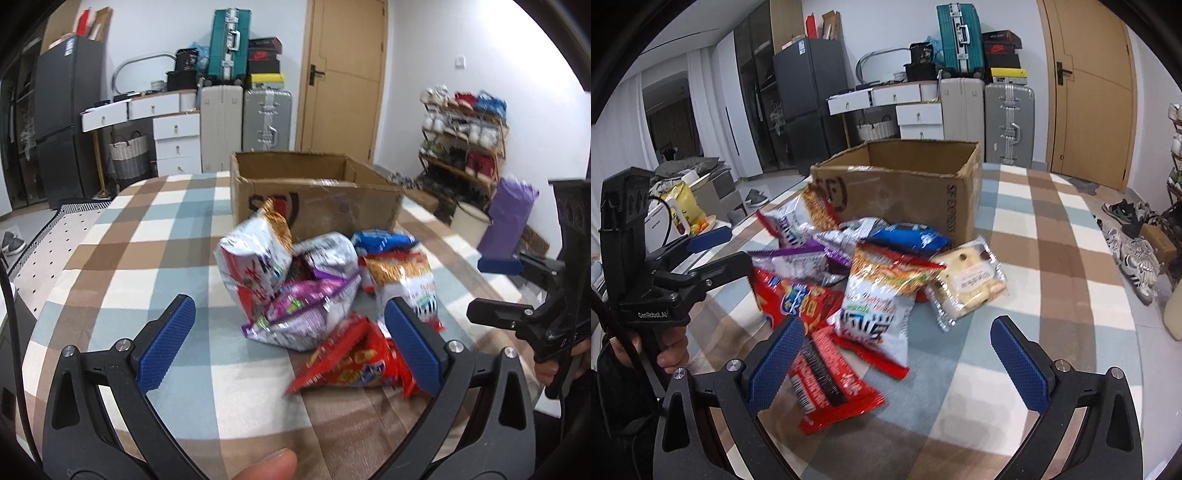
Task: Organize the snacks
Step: 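Grasp the red striped snack bag with the right gripper while the left grasps a red chip bag, then lift both red bags and carry them over the cardboard box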
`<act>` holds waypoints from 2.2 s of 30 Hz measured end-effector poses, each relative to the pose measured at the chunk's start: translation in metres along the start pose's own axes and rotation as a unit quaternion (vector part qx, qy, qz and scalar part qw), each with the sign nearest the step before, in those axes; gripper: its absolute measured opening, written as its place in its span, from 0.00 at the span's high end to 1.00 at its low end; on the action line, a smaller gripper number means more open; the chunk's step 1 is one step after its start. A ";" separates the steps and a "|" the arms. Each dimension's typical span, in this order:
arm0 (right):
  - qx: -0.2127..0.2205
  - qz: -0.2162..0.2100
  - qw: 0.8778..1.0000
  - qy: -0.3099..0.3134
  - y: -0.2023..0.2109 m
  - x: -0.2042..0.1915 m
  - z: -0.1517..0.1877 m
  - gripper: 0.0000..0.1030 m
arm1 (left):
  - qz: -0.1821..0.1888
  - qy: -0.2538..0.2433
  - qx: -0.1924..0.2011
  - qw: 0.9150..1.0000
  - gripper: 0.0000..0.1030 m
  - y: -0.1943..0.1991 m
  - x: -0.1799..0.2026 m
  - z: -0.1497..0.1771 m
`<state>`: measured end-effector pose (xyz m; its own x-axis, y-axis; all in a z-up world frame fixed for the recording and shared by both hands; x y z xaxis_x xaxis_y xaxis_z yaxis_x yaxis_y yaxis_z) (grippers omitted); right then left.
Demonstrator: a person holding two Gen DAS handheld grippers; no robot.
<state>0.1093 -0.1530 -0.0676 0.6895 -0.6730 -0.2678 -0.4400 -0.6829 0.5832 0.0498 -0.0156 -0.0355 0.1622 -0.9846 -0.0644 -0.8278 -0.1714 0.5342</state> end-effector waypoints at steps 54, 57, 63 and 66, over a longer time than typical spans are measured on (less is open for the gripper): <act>-0.104 -0.092 0.989 0.044 -0.045 -0.044 0.040 0.52 | 0.117 -0.015 -0.121 0.986 0.51 -0.030 0.039 0.028; -0.091 -0.095 0.991 0.039 -0.037 -0.044 0.038 0.53 | 0.118 -0.008 -0.112 0.987 0.51 -0.023 0.034 0.023; -0.054 -0.102 0.993 0.032 -0.019 -0.045 0.026 0.53 | 0.122 0.004 -0.091 0.988 0.51 -0.002 0.028 0.012; -0.032 -0.104 0.994 0.029 -0.010 -0.047 0.019 0.53 | 0.121 0.009 -0.079 0.990 0.51 0.011 0.025 0.004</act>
<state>0.0705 -0.1194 -0.0753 0.7947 -0.4997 -0.3446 -0.2472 -0.7850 0.5681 0.0428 -0.0423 -0.0350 -0.0190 -0.9952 0.0957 -0.7500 0.0775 0.6568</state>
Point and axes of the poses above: each gripper's, at about its wrist camera, not at the fingertips, and y roughly against the way its jaws point, x to its right, z to its underside, the point moved 6 cm from there along -y, roughly the way its jaws point, and after that the axes turned 14 degrees about -z, right-handed, at the moved point
